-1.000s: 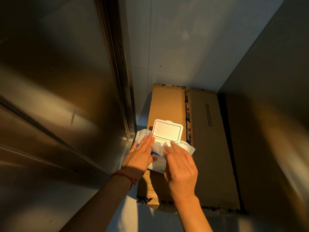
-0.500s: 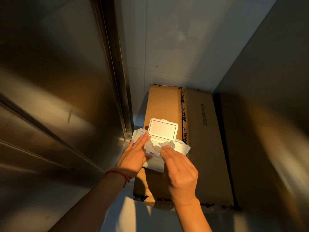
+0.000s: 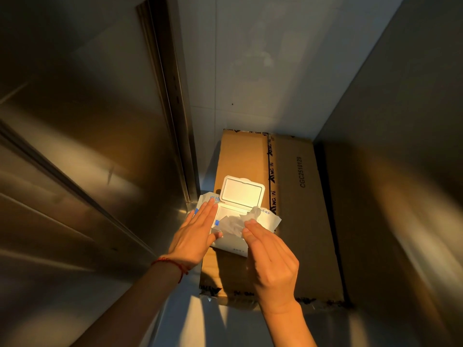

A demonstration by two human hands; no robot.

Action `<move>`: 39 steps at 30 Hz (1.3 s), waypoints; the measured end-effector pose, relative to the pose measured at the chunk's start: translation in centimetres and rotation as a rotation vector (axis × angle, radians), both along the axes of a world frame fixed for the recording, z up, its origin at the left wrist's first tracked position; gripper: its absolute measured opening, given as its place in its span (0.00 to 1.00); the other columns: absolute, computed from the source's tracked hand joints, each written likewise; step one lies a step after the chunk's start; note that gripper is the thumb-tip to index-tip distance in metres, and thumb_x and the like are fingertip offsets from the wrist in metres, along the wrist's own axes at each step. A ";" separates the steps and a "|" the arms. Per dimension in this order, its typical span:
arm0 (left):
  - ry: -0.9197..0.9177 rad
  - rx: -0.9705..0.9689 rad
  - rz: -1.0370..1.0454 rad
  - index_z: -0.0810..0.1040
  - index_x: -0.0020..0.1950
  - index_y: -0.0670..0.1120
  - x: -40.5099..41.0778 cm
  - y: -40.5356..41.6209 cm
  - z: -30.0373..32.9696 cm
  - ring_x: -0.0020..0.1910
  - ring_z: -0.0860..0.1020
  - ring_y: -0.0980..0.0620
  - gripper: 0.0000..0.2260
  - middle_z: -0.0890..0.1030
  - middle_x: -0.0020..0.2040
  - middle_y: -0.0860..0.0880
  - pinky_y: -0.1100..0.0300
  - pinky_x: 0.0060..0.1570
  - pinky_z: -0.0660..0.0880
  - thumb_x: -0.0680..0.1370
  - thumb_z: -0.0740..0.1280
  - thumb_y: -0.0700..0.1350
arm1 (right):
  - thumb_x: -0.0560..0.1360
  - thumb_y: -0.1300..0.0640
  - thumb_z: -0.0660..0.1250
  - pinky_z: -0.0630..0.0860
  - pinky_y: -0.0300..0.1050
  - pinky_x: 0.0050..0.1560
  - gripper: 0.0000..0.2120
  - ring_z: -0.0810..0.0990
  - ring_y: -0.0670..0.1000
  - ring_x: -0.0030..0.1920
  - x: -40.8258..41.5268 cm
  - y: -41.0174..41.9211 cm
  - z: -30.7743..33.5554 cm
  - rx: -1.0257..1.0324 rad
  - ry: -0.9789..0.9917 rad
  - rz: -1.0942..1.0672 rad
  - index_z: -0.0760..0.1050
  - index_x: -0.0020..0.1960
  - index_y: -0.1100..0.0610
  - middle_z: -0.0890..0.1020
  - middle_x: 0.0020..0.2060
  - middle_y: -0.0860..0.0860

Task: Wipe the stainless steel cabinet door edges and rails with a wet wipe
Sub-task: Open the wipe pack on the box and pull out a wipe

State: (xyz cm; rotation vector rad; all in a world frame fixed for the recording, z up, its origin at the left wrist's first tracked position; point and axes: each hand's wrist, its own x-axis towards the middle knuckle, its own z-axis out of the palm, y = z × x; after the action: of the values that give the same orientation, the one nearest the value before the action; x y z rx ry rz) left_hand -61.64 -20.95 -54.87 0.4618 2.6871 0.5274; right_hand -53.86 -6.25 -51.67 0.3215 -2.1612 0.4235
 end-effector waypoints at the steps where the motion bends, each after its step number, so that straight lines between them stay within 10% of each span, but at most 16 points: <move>1: 0.007 0.013 0.006 0.39 0.76 0.48 0.3 -0.1 0.2 0.75 0.42 0.56 0.32 0.43 0.77 0.51 0.58 0.73 0.42 0.81 0.56 0.52 | 0.82 0.56 0.56 0.82 0.50 0.43 0.21 0.84 0.55 0.46 0.1 -0.1 0.1 0.004 0.001 -0.001 0.83 0.43 0.65 0.84 0.43 0.59; 14: 0.224 0.224 -0.045 0.40 0.70 0.57 3.1 -0.3 2.9 0.68 0.34 0.67 0.31 0.38 0.69 0.62 0.75 0.64 0.32 0.78 0.61 0.53 | 0.81 0.57 0.58 0.80 0.47 0.49 0.19 0.84 0.54 0.47 0.5 0.1 0.8 0.031 0.012 0.013 0.83 0.44 0.65 0.84 0.44 0.59; 33: 0.434 0.479 0.013 0.67 0.68 0.45 5.7 1.7 8.0 0.70 0.63 0.44 0.25 0.68 0.69 0.43 0.43 0.66 0.66 0.73 0.69 0.35 | 0.81 0.59 0.59 0.80 0.47 0.49 0.16 0.84 0.55 0.48 1.0 0.6 3.6 -0.007 0.034 0.090 0.83 0.44 0.65 0.84 0.45 0.59; 39: 0.451 0.567 0.087 0.67 0.68 0.46 6.3 2.3 10.1 0.71 0.63 0.47 0.25 0.69 0.69 0.45 0.44 0.65 0.68 0.73 0.69 0.35 | 0.68 0.66 0.74 0.79 0.46 0.51 0.06 0.83 0.54 0.49 1.2 0.8 5.4 -0.008 0.021 0.106 0.83 0.45 0.66 0.84 0.46 0.60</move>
State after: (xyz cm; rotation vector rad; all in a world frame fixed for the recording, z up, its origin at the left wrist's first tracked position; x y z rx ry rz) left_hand -55.39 -18.63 -44.72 0.6810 2.9572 1.3708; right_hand -52.65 -5.41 -46.24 0.4354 -2.1279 0.4859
